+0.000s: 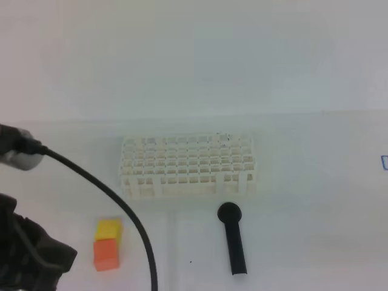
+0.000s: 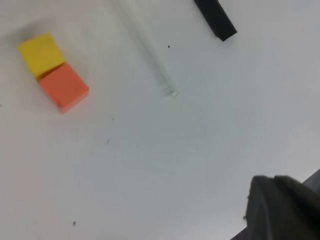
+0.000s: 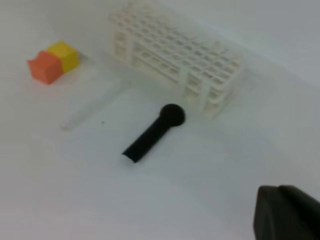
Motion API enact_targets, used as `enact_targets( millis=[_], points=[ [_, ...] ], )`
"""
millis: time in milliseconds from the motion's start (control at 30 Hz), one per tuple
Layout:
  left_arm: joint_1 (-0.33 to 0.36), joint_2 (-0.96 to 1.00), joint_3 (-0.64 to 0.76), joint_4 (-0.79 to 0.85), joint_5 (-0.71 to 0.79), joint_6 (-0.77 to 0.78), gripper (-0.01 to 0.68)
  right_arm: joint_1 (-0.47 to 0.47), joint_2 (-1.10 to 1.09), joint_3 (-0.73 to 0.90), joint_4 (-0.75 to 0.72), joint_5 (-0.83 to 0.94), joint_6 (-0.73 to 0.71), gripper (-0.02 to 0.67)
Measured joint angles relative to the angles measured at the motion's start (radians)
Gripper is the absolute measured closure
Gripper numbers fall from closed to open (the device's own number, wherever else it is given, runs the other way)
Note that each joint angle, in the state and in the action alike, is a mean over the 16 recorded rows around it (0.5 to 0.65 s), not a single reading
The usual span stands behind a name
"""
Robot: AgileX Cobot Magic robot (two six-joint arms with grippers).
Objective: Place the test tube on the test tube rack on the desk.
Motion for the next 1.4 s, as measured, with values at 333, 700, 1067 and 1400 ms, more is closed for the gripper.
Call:
enact_targets(
  millis=[333, 700, 1067, 1400],
  points=[
    [-0.027, 0.09, -0.026, 0.003, 0.0, -0.16, 0.674, 0.201, 0.058, -0.025, 0.024, -0.063, 0.009, 0.65],
    [-0.027, 0.171, -0.026, 0.026, -0.007, -0.352, 0.674, 0.229, 0.084, -0.026, 0.072, -0.091, -0.006, 0.65],
    [-0.027, 0.235, -0.026, 0.115, -0.01, -0.289, 0.674, 0.229, 0.182, -0.026, 0.14, -0.152, 0.05, 0.65],
    [-0.027, 0.263, -0.026, 0.093, -0.01, -0.331, 0.674, 0.229, 0.342, -0.115, 0.07, -0.258, 0.141, 0.65]
  ],
)
